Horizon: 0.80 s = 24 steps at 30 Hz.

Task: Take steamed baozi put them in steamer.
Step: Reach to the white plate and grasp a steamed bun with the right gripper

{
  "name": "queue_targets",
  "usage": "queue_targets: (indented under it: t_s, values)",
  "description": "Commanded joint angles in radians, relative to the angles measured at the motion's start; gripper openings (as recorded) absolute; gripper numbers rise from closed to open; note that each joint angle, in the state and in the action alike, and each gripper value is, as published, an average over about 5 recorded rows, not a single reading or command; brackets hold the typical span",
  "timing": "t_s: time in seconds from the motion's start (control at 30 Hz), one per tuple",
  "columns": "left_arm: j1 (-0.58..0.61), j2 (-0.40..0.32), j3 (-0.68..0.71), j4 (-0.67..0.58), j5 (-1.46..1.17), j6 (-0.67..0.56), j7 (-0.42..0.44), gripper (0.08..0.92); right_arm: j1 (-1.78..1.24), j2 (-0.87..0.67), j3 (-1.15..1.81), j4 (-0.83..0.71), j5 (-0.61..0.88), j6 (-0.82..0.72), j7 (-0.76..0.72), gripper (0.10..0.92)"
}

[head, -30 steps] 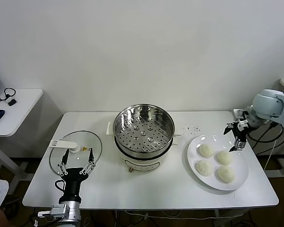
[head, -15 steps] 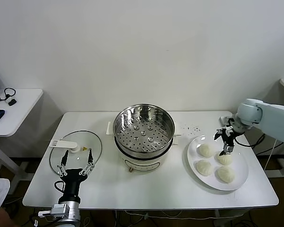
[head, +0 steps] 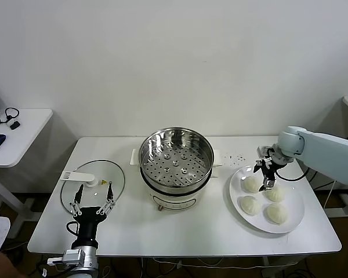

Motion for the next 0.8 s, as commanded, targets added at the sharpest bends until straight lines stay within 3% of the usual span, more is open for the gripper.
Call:
queue_targets:
  t_s: [0.03,0.8]
  values:
    - [0.001,-0.002,-0.006,0.003,-0.002,-0.005,0.003,0.823,-0.036,0.028,0.022,-0.036,-0.005,-0.002,0.004,0.823]
    - [-0.008,-0.001,-0.019,0.019,0.005,-0.019,0.005,0.823,-0.046,0.039,0.028,-0.079,-0.025,0.013,-0.002,0.823]
